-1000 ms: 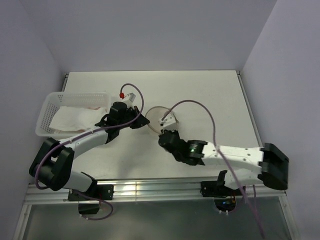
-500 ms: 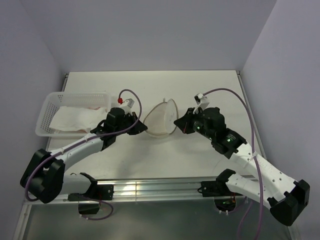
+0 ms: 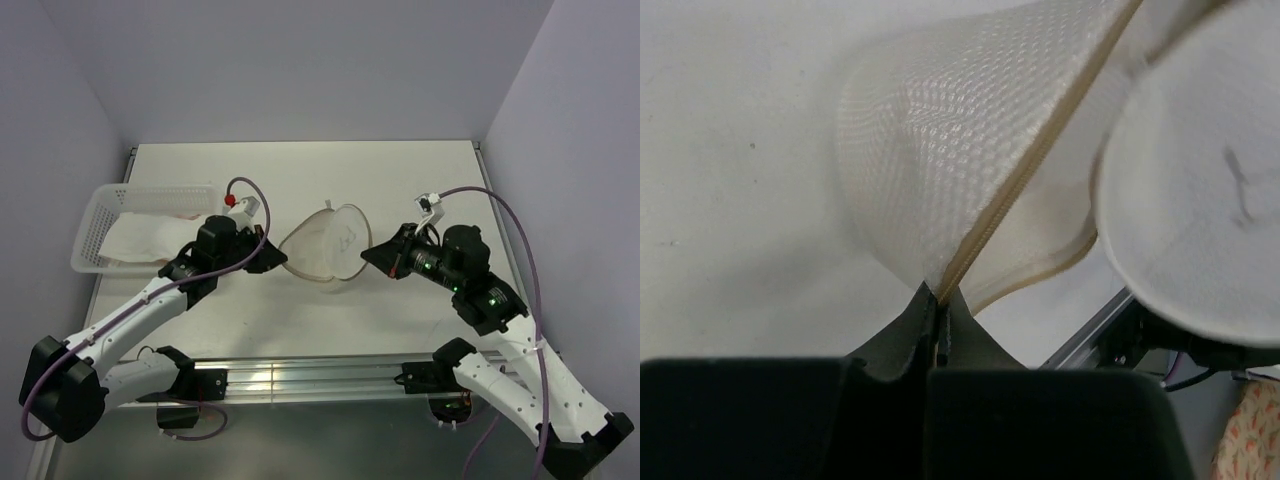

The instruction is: Place the bra in the laundry bag and zip it closed

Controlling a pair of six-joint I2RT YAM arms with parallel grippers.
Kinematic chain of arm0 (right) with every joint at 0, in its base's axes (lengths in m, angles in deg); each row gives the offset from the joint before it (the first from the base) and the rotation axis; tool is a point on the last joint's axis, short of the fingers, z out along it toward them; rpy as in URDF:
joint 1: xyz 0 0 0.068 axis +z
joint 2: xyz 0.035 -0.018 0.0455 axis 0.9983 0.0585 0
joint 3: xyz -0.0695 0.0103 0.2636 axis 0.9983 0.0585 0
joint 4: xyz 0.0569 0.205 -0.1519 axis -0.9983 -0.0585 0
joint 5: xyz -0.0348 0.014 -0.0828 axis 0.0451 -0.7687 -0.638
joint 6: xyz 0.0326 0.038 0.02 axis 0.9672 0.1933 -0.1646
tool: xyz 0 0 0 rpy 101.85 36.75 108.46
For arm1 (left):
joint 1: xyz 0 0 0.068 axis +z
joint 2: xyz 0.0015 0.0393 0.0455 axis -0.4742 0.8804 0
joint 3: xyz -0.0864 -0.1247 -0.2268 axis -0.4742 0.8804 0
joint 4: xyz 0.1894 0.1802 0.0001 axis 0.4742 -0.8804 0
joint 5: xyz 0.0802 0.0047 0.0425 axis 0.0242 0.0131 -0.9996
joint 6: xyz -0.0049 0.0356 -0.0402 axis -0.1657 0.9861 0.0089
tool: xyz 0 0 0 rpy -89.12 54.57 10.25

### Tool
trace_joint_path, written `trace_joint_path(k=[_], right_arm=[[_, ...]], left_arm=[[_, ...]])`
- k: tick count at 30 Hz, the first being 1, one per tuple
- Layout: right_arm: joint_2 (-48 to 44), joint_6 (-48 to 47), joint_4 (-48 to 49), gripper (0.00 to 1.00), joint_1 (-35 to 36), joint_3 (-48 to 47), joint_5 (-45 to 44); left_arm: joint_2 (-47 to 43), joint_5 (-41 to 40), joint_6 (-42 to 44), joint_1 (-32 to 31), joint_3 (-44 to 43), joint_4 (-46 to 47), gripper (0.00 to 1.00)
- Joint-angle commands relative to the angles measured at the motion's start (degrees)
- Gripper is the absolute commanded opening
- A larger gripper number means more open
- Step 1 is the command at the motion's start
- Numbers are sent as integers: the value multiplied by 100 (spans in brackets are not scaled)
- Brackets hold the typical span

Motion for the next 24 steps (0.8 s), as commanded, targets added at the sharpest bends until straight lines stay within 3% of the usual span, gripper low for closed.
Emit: trace_joint_path(k=[1,8,12,14,18,21,22,24], right_arm=[[306,-384,-765,0,-268,59,-1179],[614,-542,-1221,0,-427,111,-1304],[404,-595,-1090,0,-453,287,38],[421,-717,-1107,0,-479,270,25],[956,-885,-1082,4,-865,33,-1151],[1519,-921,-985,17,-989,-222,-2730],[1624,-894,-819,26,-989,-214,-3466],[1836,-990,-590,41,-1007,-161,-3649]], left_arm=[[-142,154,225,-21,-163,-527,0],[253,-321,392,-3,-610,-767,0],[640,-356,401,-12,-848,-634,0],[807,-453,392,-12,-936,-565,0],[1114,-558,392,-21,-1059,-389,0],[1167,-628,409,-38,-980,-213,0],[1255,-672,436,-30,-1015,-282,0],[1361,-760,515,-38,-1103,-309,0]])
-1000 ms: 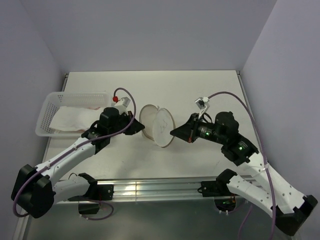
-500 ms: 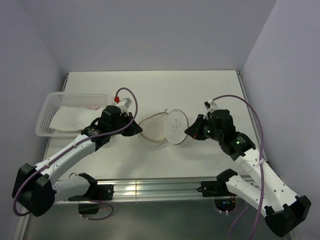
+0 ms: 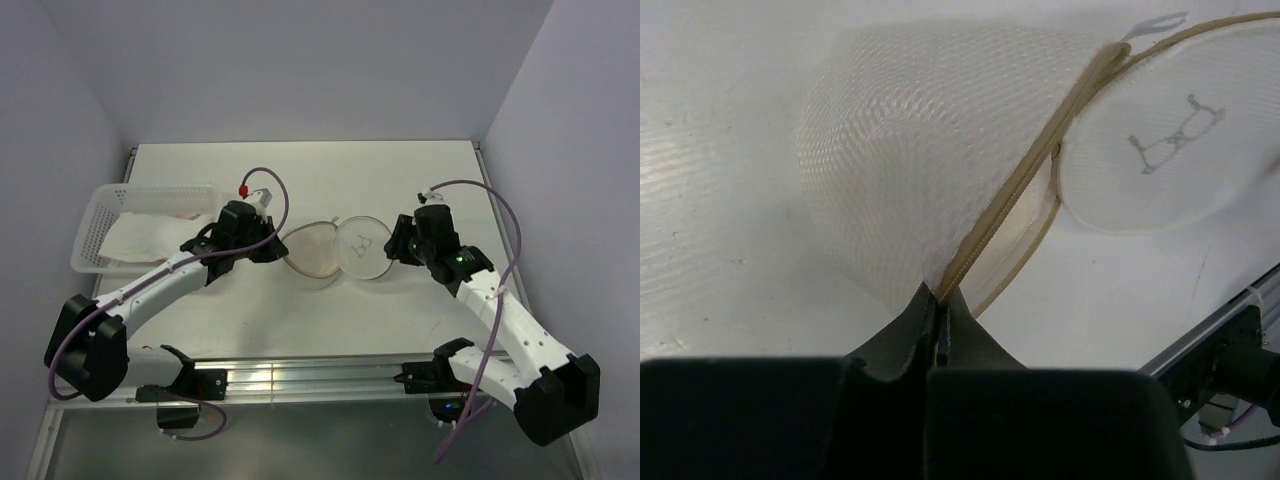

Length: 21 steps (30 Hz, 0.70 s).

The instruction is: Place the bra in the laundry bag and zip it closed

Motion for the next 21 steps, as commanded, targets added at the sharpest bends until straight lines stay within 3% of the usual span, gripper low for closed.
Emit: trace_joint_path(k=[1,2,4,11,13,15,16,19,21], right_arm=[[243,-208,488,58,-50,-205,-1457],[287,-200,532,61,-49,-214,-1440],[217,-182,838,77,-41,-109,-1283],[-162,-129,1561,79,311,384,-87],[-39,-164,1552,79,390,445,-86],[32,-138,1701,79,443,559,-87],[15,-112,1798,78,469,664,157],[-160,-50,2192,78,583,796,239],[-275,-24,2404,78,636,902,291]], left_arm=[[202,-212,207,-19,-308,255,0],[255,-203,224,-27,-343,316,0],[431,-186,268,-19,-413,343,0],[695,-527,286,-27,-597,571,1],[774,-659,260,-27,-650,615,14],[836,-774,268,-27,-720,615,35],[880,-844,277,-27,-773,589,57],[784,-1169,260,-27,-914,423,76],[626,-1459,242,-27,-932,326,80]])
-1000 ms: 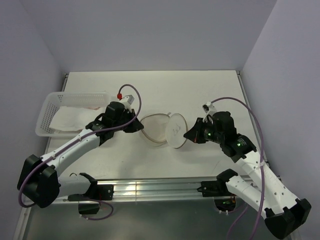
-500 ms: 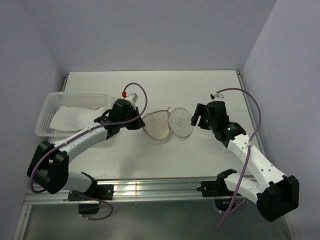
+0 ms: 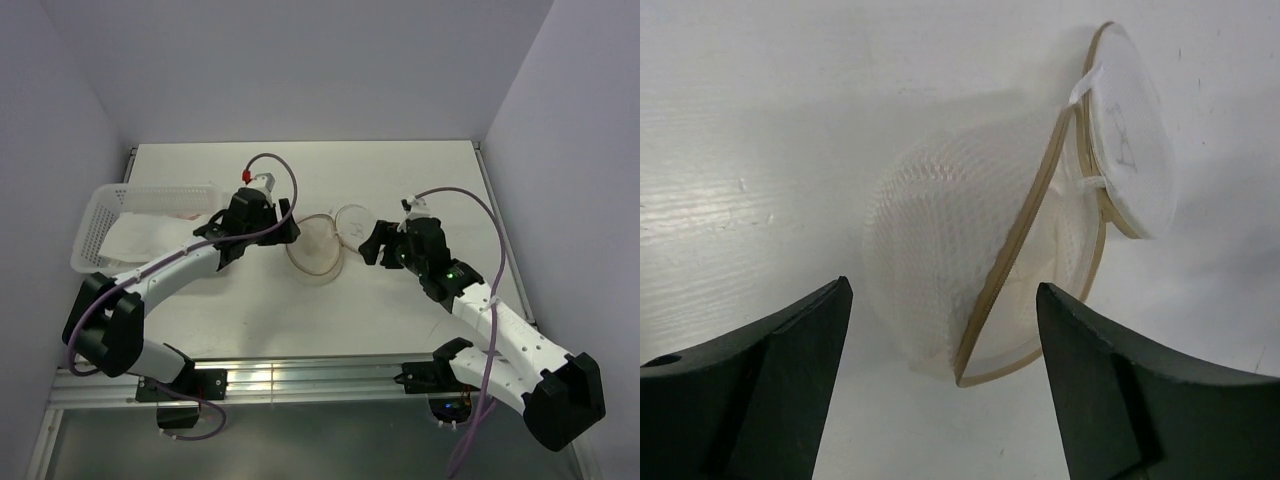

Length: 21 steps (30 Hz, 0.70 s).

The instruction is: Place the bra in the laundry bag and zip it closed

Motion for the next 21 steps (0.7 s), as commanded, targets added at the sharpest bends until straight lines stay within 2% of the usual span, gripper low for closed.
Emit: trace_joint_path(k=[1,6,7,10,15,16,18,21], right_arm=[[-291,14,868,78,105,215,252],[-555,84,1475,79,114,542,287],[-563,101,1545,79,114,612,348],[-581,145,1651,79,105,709,507],[-643,207,1766,79,123,858,735],[-660,224,1783,79,140,859,771],[-660,216,1792,79,158,850,867],[-678,207,1801,79,228,850,947]], left_arm=[[-482,-640,10,-23,-267,-38,81],[-1318,-1166,-34,-23,-188,-511,83],[-1554,-1499,-34,-14,-205,-643,82],[-2029,-1809,-261,213,-127,-1205,79],[-3259,-1810,-982,1548,777,-1540,73],[-3618,-1662,-1009,2037,970,-1558,72],[-3911,-1695,-1018,2384,1068,-1602,70],[-3694,-1468,-965,2981,1139,-1594,71]])
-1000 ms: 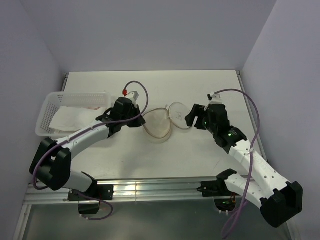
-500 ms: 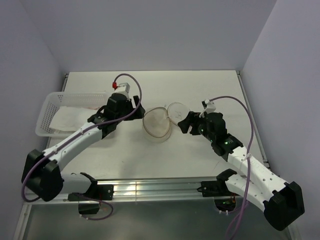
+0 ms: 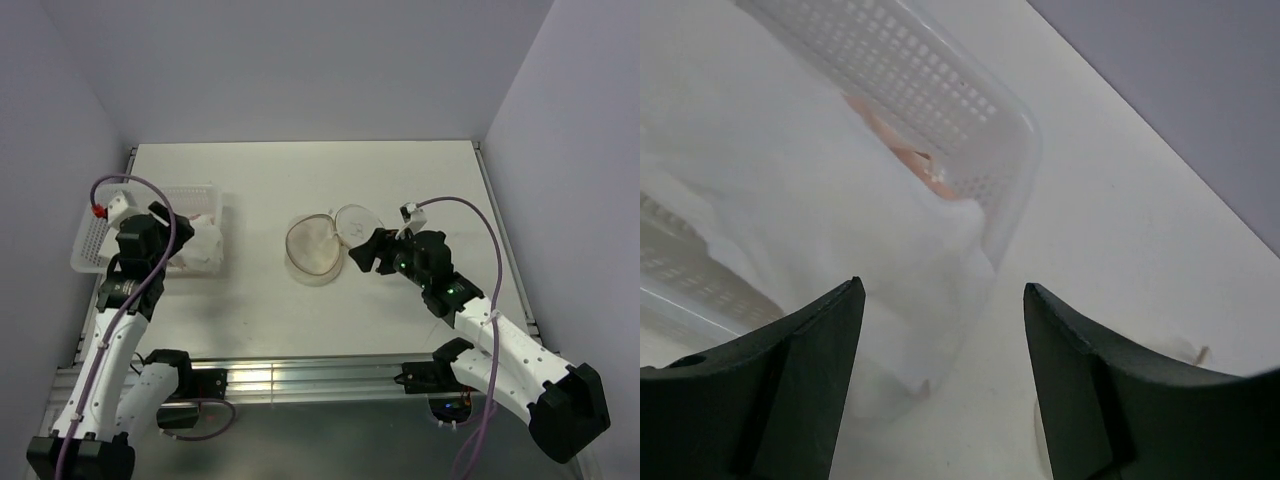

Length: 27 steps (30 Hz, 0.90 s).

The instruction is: Place the bra in the laundry bag and zip it closed

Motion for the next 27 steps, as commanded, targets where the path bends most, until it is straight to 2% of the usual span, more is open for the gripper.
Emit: trace_joint_path(k=[1,4,6,13,18,23,24,26,27], right_arm=[[-171,-23,260,79,106,-31,66],[-145,-58,181,79,141,-58,21],[-145,-75,154,79,167,-75,-5],[163,-163,207,78,325,-145,145],[295,-251,145,78,475,-224,-13],[374,-251,154,77,528,-233,-49],[392,-269,163,77,545,-225,-75],[444,-269,154,77,537,-242,-128],[488,-269,128,77,545,-268,-111]], left_arm=[[265,246,-128,662,74,-20,71],[521,545,-224,1182,233,269,71],[548,704,-347,1298,303,463,72],[767,441,-611,1351,417,780,71],[1100,581,-770,1342,602,1219,69],[1269,555,-893,1342,611,1351,56],[1242,555,-893,1342,620,1395,46],[1233,503,-867,1351,585,1369,37],[1207,493,-849,1342,585,1369,26]])
